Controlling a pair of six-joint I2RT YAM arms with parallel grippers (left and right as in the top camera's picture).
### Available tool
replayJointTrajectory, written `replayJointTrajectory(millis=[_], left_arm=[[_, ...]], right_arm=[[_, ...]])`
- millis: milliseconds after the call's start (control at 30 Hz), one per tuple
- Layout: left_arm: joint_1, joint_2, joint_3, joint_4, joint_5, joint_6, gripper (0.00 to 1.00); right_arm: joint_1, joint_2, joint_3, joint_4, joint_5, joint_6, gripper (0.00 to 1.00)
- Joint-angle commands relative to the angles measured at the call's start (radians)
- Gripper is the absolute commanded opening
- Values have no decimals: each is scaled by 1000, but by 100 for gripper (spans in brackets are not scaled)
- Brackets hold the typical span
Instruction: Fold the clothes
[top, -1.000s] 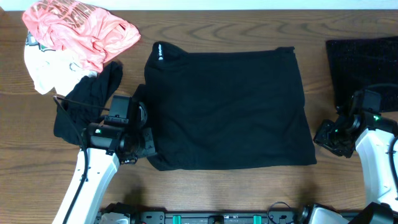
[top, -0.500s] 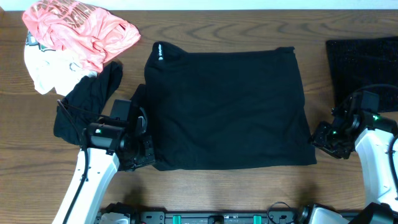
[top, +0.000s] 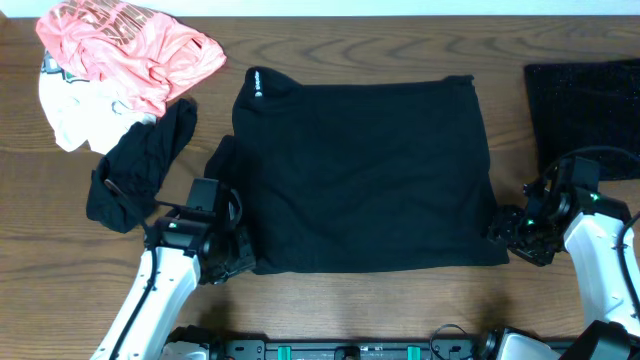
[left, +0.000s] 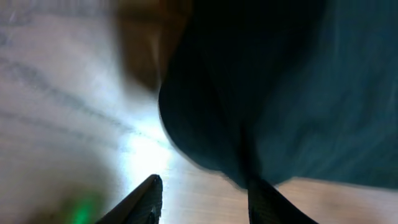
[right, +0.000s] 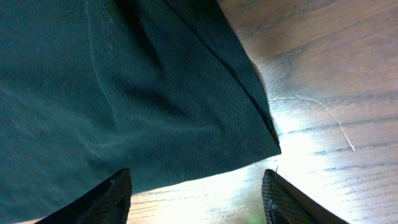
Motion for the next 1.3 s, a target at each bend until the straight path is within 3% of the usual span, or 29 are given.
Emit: replayJointTrajectory(millis=[0,233,533,967,1267], left_arm=[[3,0,-62,71,2,-130,46],[3,0,-156,162,2,-240,46],[3,0,-164,197,2,-242,46],[3,0,-164,217,2,-248,46],[3,2,-191,241,37,-248,46]], right_arm=[[8,-12,-18,15,-9,-3,67],[8,-12,-66,58,-43,1,69],[8,-12,-130,113,-44,1,69],[8,-12,-134,150,203,99,75],[8,-12,-150,204,143,65,75]])
